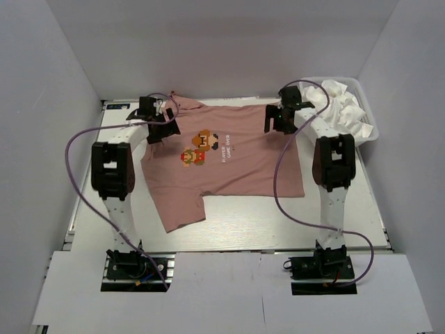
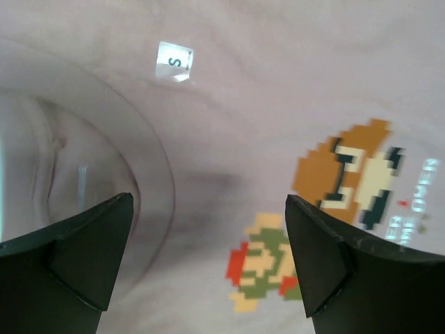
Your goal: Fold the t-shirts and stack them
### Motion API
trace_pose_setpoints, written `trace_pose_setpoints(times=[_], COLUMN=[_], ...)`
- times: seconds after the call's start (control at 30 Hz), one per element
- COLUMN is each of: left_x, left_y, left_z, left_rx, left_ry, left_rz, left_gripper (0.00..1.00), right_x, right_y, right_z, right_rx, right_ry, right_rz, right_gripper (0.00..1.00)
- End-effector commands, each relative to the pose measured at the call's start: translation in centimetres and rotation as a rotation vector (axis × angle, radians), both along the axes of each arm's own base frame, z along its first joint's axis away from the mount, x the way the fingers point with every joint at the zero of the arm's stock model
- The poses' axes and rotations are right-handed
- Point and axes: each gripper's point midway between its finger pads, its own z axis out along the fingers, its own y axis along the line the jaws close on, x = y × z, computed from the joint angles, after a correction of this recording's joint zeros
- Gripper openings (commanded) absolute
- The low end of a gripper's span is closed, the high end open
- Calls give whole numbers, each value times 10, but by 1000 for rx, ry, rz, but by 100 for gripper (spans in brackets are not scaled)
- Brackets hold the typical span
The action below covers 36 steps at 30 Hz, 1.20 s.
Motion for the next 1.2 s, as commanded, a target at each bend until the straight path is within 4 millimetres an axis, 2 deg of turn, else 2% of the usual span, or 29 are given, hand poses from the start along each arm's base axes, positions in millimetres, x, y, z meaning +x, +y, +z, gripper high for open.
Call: trace_pose_setpoints(times=[0.0, 0.03, 0.07, 0.1, 0.13, 0.17, 0.2, 0.23, 0.27, 0.3, 0.33, 0.37, 0.4, 0.43, 0.47, 0.53, 0.57, 0.6, 0.63, 0.67, 0.7, 0.8, 0.97, 1.17], left_x=[-45, -64, -96, -114, -129, -163, -178, -193, -218, -232, -243, -265, -276, -288, -306, -330, -334, -345, -352, -356, -364, -382, -392, -388], left_y=[0, 0, 0, -1, -1, -3, -6, -11, -20, -24, -25, -25, -24, -23, -28, -33, -40, -44, -51, -53, -52, -53, -48, -37], left_z=[60, 95, 69, 68, 68, 64, 64, 65, 50, 66, 65, 45, 51, 42, 24, 9, 11, 1, 2, -2, -10, -20, -35, -47], left_rx=[7, -22, -62, -91, -115, -167, -197, -232, -289, -327, -347, -353, -365, -361, -382, -396, -419, -438, -480, -487, -483, -476, -420, -347], left_ry=[-29, -91, -18, -14, -24, -14, -12, -12, 34, -26, -31, 19, -13, 14, 70, 153, 163, 219, 244, 266, 311, 425, 530, 611], left_rz=[35, 60, 117, 137, 162, 184, 186, 175, 157, 137, 139, 147, 148, 153, 134, 100, 70, 60, 28, 25, 36, 47, 105, 194], left_gripper=[100, 100, 100, 100, 100, 100, 100, 100, 100, 100, 100, 100, 100, 100, 100, 100, 100, 100, 100, 100, 100, 100, 100, 100], right_x=[-36, -40, -79, -83, -106, -130, -148, -152, -166, -181, -186, -191, -201, -204, -213, -220, -227, -228, -231, -232, -234, -231, -230, -231], right_y=[26, 39, 32, 36, 34, 32, 30, 30, 27, 23, 20, 19, 16, 11, 4, -2, -5, -8, -11, -10, -12, -10, -14, -16], right_z=[102, 137, 77, 81, 97, 70, 52, 84, 68, 52, 59, 66, 61, 60, 56, 55, 56, 56, 52, 61, 55, 66, 64, 53], right_rx=[-9, 26, 16, 59, 101, 124, 162, 213, 226, 250, 261, 279, 278, 269, 261, 272, 278, 291, 292, 319, 331, 352, 318, 300], right_ry=[-189, -303, -168, -205, -263, -202, -177, -274, -258, -216, -241, -250, -234, -229, -208, -213, -227, -235, -239, -271, -272, -306, -298, -283], right_rz=[119, 121, 106, 77, 64, 34, -3, -20, -33, -78, -94, -102, -123, -146, -175, -214, -226, -249, -264, -269, -283, -279, -284, -288], right_gripper=[90, 90, 90, 90, 90, 90, 90, 90, 90, 90, 90, 90, 90, 90, 90, 90, 90, 90, 90, 90, 90, 90, 90, 90])
